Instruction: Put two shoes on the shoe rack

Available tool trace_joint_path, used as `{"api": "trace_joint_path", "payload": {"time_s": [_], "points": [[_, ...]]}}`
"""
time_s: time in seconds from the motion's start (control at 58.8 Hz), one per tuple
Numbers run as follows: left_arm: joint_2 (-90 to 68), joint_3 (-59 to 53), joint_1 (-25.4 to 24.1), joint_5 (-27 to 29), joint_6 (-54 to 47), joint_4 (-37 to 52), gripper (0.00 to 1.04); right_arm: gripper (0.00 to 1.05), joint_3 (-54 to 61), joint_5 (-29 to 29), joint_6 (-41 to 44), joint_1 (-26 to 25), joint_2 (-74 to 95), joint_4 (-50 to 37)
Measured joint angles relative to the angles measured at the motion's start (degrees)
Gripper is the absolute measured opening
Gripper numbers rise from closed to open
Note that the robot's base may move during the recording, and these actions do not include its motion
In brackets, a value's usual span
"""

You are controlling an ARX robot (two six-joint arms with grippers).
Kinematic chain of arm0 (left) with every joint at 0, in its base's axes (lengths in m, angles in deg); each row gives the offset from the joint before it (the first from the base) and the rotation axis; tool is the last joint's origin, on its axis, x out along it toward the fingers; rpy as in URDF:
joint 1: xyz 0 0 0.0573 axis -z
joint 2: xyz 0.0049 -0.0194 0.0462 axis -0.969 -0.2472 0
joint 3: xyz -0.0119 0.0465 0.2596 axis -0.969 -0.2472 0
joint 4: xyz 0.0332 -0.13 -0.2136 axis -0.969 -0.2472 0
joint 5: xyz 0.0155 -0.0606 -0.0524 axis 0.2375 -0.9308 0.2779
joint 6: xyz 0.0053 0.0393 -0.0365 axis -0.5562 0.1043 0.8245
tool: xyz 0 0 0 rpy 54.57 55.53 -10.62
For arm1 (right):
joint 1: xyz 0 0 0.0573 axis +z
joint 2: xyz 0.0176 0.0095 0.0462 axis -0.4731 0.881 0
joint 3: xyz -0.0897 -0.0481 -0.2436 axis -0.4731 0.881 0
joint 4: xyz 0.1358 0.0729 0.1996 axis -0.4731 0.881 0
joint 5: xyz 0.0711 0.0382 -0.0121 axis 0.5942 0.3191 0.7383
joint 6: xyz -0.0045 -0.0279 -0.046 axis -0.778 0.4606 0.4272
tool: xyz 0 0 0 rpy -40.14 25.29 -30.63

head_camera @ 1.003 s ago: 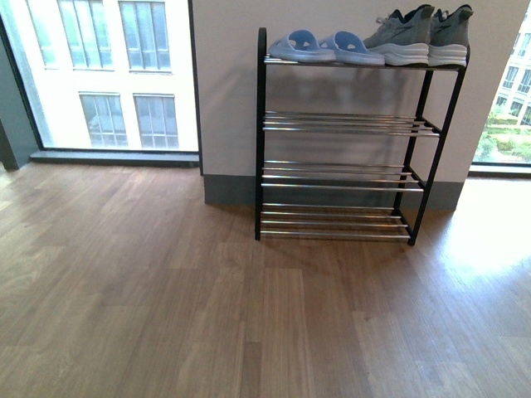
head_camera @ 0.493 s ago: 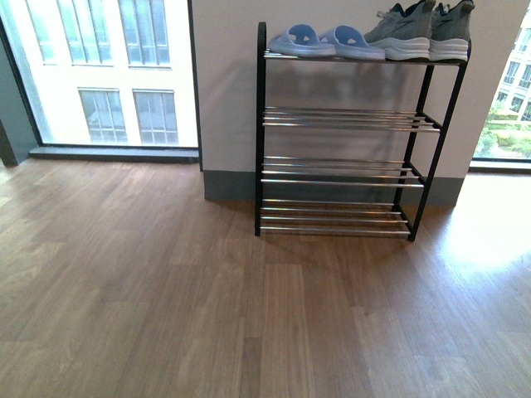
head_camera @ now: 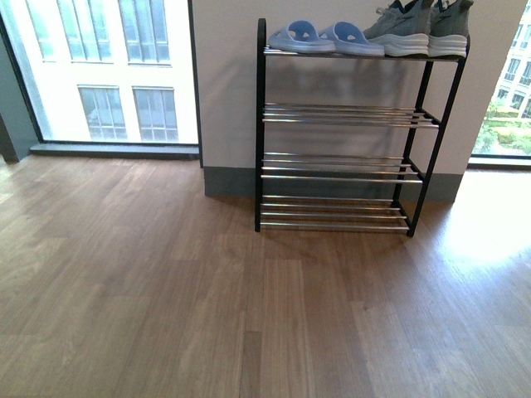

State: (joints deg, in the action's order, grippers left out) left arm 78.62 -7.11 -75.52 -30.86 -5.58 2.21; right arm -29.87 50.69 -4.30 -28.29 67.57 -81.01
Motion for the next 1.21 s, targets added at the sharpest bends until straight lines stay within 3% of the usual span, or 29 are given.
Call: {"api": "trace_joint_path", "payload": {"time_s": [1.207], "points": [[0.00,0.00,0.00,0.00,0.00,0.00,0.95,0.95,0.00,-0.02,0.00,0.00,-0.02,0.04]]}}
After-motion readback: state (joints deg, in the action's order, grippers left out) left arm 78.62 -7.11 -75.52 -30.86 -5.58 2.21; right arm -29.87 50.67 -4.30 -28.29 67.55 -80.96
